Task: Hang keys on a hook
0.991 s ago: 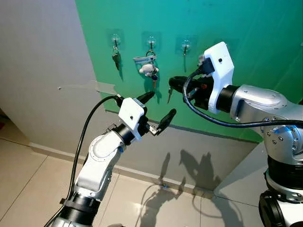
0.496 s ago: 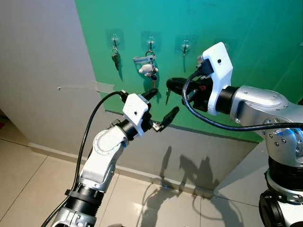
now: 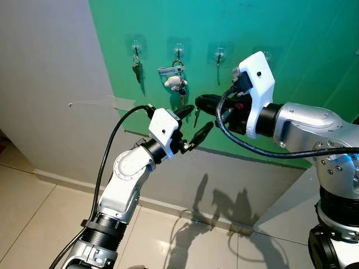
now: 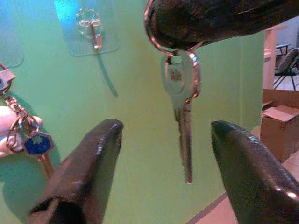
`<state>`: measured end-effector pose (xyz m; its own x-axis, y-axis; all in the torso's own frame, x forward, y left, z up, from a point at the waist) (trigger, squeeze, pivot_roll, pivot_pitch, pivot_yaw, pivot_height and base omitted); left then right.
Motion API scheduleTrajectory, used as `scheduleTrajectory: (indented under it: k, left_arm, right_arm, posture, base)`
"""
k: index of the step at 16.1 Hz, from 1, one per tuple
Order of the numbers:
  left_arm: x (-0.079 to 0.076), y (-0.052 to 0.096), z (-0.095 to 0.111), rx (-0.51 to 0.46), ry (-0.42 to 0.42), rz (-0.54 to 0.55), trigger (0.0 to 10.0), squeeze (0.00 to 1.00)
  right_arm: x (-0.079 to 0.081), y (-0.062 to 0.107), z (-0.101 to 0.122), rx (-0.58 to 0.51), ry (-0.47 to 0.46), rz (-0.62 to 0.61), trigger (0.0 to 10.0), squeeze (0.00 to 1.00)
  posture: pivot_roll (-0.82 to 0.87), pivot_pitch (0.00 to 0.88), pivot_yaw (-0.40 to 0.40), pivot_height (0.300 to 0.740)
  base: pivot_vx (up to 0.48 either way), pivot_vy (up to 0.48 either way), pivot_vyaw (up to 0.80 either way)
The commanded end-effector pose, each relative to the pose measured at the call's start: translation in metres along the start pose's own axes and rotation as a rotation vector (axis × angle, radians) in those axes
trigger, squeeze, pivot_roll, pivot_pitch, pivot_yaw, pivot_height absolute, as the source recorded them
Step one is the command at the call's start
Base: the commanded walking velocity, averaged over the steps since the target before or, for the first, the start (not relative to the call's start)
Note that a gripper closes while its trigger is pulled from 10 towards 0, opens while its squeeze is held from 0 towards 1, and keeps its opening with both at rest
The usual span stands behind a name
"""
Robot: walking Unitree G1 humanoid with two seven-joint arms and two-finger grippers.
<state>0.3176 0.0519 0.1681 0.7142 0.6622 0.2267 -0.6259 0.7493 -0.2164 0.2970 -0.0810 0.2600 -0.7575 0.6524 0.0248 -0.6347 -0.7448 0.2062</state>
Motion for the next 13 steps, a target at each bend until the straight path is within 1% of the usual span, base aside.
scheduleTrajectory:
  k: [1, 2, 3, 5, 7, 8, 9, 10, 13]
  left_arm:
    - [0.0024, -0.0043, 0.0044, -0.014, -0.013, -0.011, 2.2, 0.00]
    - [0.0020, -0.0041, 0.0042, -0.015, -0.012, -0.013, 2.3, 0.00]
    - [0.0020, -0.0041, 0.0042, -0.016, -0.013, -0.014, 2.7, 0.00]
    - [0.0026, -0.0044, 0.0052, -0.022, -0.017, -0.013, 3.0, 0.00]
    - [0.0036, -0.0048, 0.0063, -0.028, -0.022, -0.011, 2.7, 0.00]
    - [0.0039, -0.0048, 0.0066, -0.029, -0.025, -0.012, 2.0, 0.00]
    - [0.0048, -0.0051, 0.0078, -0.035, -0.039, -0.009, 0.8, 0.00]
    - [0.0055, -0.0055, 0.0082, -0.036, -0.039, -0.007, 0.0, 0.00]
    - [0.0066, -0.0055, 0.0085, -0.038, -0.038, -0.006, 0.0, 0.00]
  right_arm:
    - [0.0036, 0.0009, 0.0030, 0.002, 0.022, 0.009, 10.0, 0.00]
    - [0.0043, 0.0007, 0.0030, 0.002, 0.022, 0.012, 10.0, 0.00]
    - [0.0050, 0.0005, 0.0027, 0.004, 0.023, 0.016, 10.0, 0.00]
    - [0.0060, 0.0005, 0.0019, 0.008, 0.023, 0.020, 10.0, 0.00]
    - [0.0064, 0.0007, 0.0012, 0.010, 0.022, 0.020, 10.0, 0.00]
    - [0.0064, 0.0008, 0.0008, 0.012, 0.022, 0.019, 10.0, 0.00]
    - [0.0060, 0.0010, 0.0002, 0.013, 0.021, 0.017, 10.0, 0.00]
    - [0.0057, 0.0010, 0.0000, 0.014, 0.020, 0.017, 10.0, 0.00]
    - [0.0058, 0.0011, -0.0007, 0.017, 0.018, 0.017, 10.0, 0.00]
  posture:
    - [0.01, 0.000, 0.006, 0.740]
    - [0.01, 0.000, 0.005, 0.740]
    - [0.01, 0.000, 0.004, 0.740]
    - [0.01, 0.000, 0.005, 0.740]
    - [0.01, 0.000, 0.005, 0.740]
    - [0.01, 0.000, 0.007, 0.740]
    - [0.01, 0.000, 0.007, 0.740]
    - [0.01, 0.000, 0.007, 0.740]
    - [0.01, 0.000, 0.005, 0.740]
  base:
    - [0.000, 0.000, 0.00]
    - [0.000, 0.000, 0.00]
    - [0.000, 0.000, 0.00]
    - [0.000, 0.000, 0.00]
    - [0.000, 0.000, 0.00]
    - [0.000, 0.000, 0.00]
    - [0.000, 0.000, 0.00]
    - [0.000, 0.000, 0.00]
    - [0.000, 0.000, 0.00]
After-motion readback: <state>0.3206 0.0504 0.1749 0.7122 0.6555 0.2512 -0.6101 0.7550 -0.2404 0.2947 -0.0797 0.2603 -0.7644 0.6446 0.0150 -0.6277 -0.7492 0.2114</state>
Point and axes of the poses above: a point about 5 cm out from each wrist's last joint towards the gripper, its own y axis pointing back from the gripper into the wrist, its own z axis along the axis of the wrist's last joint, x = y × z, the point moved 3 cm from there along -y, pointing out of the wrist towards the gripper, and after that the axes turned 2 degrees about -y, right-handed, at the moved point
